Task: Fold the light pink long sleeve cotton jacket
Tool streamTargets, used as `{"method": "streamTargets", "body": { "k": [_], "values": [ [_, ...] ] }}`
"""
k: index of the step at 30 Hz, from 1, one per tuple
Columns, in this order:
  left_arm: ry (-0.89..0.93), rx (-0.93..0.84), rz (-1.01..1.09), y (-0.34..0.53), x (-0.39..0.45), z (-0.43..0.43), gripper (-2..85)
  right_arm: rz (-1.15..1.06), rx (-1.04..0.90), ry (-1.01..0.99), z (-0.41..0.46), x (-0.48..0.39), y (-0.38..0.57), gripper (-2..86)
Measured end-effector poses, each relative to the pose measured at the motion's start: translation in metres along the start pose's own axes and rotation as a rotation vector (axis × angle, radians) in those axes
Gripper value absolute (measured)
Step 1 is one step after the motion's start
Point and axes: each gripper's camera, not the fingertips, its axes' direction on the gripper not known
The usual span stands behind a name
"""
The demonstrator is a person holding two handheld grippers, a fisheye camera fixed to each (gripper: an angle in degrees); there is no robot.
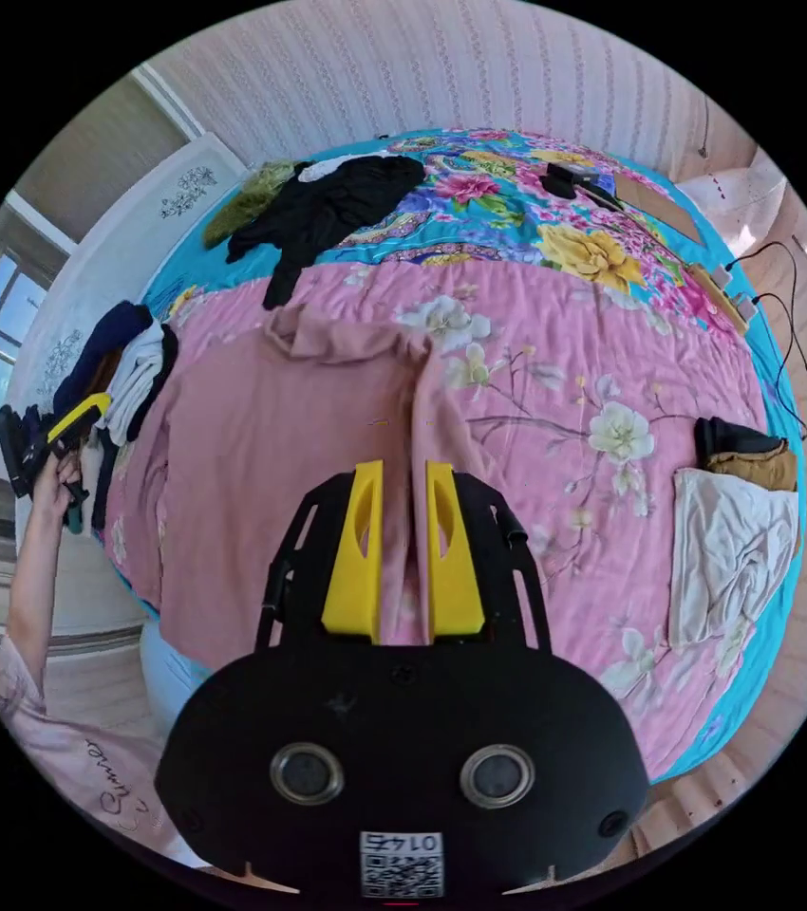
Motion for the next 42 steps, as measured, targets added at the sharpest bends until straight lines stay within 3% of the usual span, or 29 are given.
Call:
{"method": "streamTargets", "body": {
  "k": [4, 6, 10, 15, 17, 22, 25, 30, 34, 42],
  "values": [
    [0.029, -0.019, -0.106, 0.131, 0.034, -0.002, 8.2, -0.035, -0.055, -0.055, 0.031, -0.011, 0.126, 8.3],
    [0.050, -0.045, -0.201, 0.175, 0.045, 0.003, 8.8, 0.034, -0.123, -0.043, 0.049, -0.013, 0.205, 10.2],
    [0.138, -0.108, -0.344, 0.221, 0.067, 0.041, 10.2, 0.153, -0.062, -0.106, 0.059, -0.012, 0.284, 11.3],
    [0.055, -0.175, -0.241, 0.217, 0.088, 0.084, 6.7, 0.249, -0.038, -0.115, 0.085, -0.010, 0.306, 8.4],
    [0.099, -0.187, -0.248, 0.213, 0.084, 0.083, 3.1, 0.245, -0.051, -0.116, 0.089, -0.009, 0.311, 6.2],
    [0.105, -0.093, -0.235, 0.215, 0.068, 0.041, -0.3, 0.172, -0.008, -0.176, 0.067, -0.013, 0.333, 2.6],
    [0.060, -0.133, -0.162, 0.224, 0.071, 0.049, -0.4, 0.120, -0.038, -0.216, 0.063, -0.024, 0.352, 2.3],
    [0.135, -0.265, -0.386, 0.250, 0.067, 0.106, 1.0, 0.068, -0.121, -0.133, 0.111, -0.044, 0.372, 3.5],
    [0.032, -0.155, -0.348, 0.262, 0.090, 0.080, 2.3, 0.076, 0.039, -0.176, 0.088, -0.039, 0.402, 5.8],
    [0.060, -0.094, -0.099, 0.207, 0.177, 0.088, 0.6, 0.058, 0.308, 0.033, 0.081, 0.019, 0.448, 8.5]
  ]
}}
